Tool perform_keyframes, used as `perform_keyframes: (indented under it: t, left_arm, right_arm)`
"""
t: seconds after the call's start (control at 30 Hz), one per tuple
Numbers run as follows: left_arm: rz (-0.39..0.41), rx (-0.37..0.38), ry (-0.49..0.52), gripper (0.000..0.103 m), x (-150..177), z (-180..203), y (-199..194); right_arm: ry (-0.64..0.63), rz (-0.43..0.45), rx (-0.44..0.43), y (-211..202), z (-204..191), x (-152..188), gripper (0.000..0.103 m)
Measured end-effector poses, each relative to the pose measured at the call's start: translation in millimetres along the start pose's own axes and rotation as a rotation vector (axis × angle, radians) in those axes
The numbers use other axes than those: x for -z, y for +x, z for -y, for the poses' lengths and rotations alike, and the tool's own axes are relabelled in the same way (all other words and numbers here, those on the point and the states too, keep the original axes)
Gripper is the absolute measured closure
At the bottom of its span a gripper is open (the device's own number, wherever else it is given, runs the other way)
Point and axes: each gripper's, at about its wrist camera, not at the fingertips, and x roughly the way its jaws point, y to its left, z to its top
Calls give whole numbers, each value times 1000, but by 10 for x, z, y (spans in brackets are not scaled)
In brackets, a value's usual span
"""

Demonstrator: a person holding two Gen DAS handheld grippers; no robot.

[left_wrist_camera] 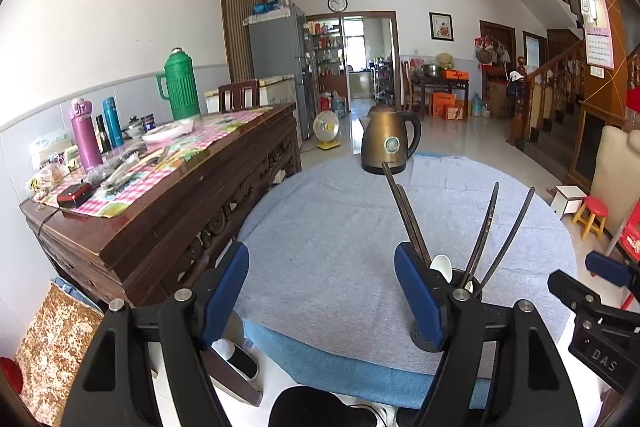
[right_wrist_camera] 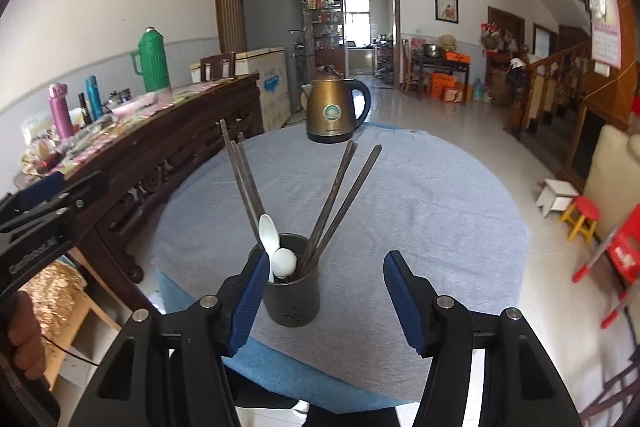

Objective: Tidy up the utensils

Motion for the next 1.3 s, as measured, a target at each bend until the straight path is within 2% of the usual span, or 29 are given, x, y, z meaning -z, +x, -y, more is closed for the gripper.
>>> perform_keyframes:
  t: [0.3,0.7,1.3]
  left_arm:
    - [16,18,11,27,1,58,-71]
    - [37,19,39,27,-21,205,-128]
    - [51,13,46,27,-45,286,-176]
  right_arm:
    - [-41,54,113,-182,-162,-22,38]
    - [-23,94,179,-297,-36,-33,38]
    - [6,126,187,-415,117,-31,38]
